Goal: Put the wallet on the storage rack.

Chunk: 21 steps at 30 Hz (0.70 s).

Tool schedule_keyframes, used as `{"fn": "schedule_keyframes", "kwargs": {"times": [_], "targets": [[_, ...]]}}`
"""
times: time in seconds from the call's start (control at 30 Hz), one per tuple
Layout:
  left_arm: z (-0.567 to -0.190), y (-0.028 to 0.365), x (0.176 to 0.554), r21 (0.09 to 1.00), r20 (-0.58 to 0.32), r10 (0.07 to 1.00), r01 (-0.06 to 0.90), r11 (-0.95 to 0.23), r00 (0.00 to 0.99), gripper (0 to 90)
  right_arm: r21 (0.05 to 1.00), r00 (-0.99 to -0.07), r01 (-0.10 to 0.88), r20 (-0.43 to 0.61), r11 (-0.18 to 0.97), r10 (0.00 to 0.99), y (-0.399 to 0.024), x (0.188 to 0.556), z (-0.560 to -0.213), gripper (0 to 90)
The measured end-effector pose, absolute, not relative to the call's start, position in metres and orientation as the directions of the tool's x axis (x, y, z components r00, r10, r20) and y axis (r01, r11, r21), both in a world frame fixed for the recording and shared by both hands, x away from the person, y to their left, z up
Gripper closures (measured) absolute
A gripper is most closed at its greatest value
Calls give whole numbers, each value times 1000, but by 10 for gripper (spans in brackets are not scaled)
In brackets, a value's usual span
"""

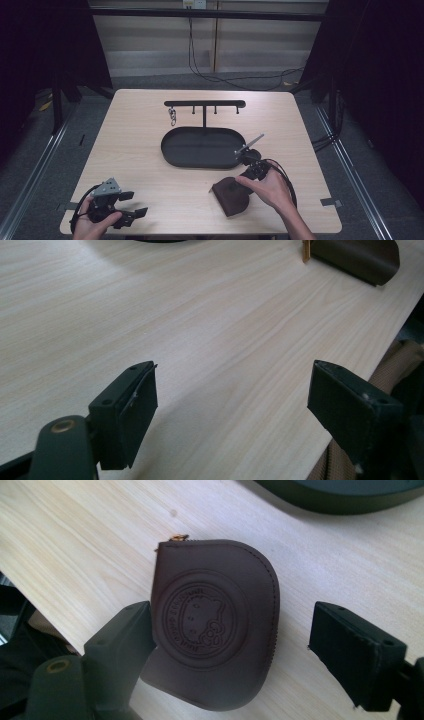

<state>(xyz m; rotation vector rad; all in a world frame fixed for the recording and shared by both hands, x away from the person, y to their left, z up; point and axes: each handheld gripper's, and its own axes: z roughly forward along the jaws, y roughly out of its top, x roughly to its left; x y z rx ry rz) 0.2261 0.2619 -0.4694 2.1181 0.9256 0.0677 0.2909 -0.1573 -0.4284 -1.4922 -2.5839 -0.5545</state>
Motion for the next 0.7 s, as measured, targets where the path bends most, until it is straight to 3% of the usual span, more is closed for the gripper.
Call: {"fn": "schedule_keyframes", "kwargs": {"times": [0.37,0.47,0.7], "targets": [[-469,266,228,697,-253,647,599,-394,719,199,129,-495,869,245,478,834,-140,295,-453,180],[-469,266,228,694,-279,635,608,-385,720,198,104,-489,871,252,479,835,-138,296,-459,139],[-468,266,227,700,-269,637,601,-386,722,198,82,-485,873,259,481,835,-136,299,-463,138]]}}
